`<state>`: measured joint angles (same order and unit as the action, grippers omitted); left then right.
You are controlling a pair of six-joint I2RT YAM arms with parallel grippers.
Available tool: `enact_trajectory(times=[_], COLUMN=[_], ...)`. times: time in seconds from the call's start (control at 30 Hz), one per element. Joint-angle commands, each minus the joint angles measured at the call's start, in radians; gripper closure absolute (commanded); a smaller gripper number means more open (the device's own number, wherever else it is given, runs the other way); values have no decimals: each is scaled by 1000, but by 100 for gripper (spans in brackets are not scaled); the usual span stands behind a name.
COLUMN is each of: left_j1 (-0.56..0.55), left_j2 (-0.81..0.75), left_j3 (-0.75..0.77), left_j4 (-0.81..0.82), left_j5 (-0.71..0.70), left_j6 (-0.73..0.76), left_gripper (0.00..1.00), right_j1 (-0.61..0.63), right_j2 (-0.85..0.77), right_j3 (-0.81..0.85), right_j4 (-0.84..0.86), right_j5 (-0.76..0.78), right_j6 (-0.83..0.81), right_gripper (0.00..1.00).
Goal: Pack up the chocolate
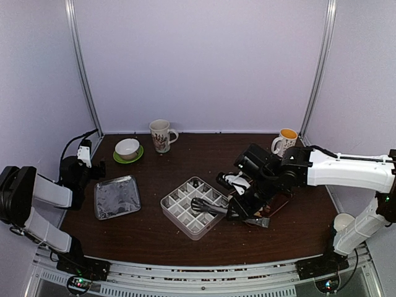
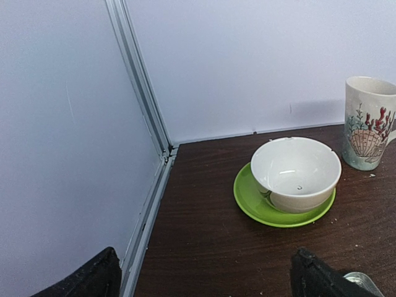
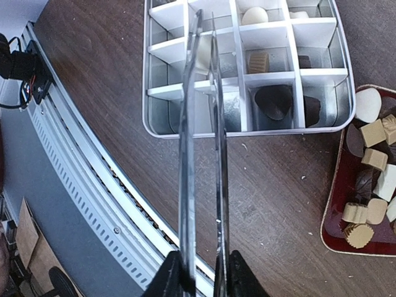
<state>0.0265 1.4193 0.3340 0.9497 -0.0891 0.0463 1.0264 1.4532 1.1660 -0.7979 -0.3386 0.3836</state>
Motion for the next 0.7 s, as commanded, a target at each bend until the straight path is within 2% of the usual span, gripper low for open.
enact_trajectory(times=[0.0, 0.2, 0.47, 0.67], left_j1=[9, 9, 8, 9], left_j2=[6, 6, 7, 6], left_j3=[0, 0, 1, 2], left_j4=[55, 56, 55, 55], left_j5=[-1, 0, 0, 1], left_j6=[-4, -4, -3, -4], left_gripper=[2, 2, 2, 2], right_j1=[8, 8, 6, 5], right_j2=[4, -10, -58, -153], right_j3=[42, 64, 72, 24], right_j4=[-3, -20, -42, -44], right_j5=[28, 51, 117, 231], right_j6=[-33, -43, -44, -12], right_gripper=[70, 65, 65, 67])
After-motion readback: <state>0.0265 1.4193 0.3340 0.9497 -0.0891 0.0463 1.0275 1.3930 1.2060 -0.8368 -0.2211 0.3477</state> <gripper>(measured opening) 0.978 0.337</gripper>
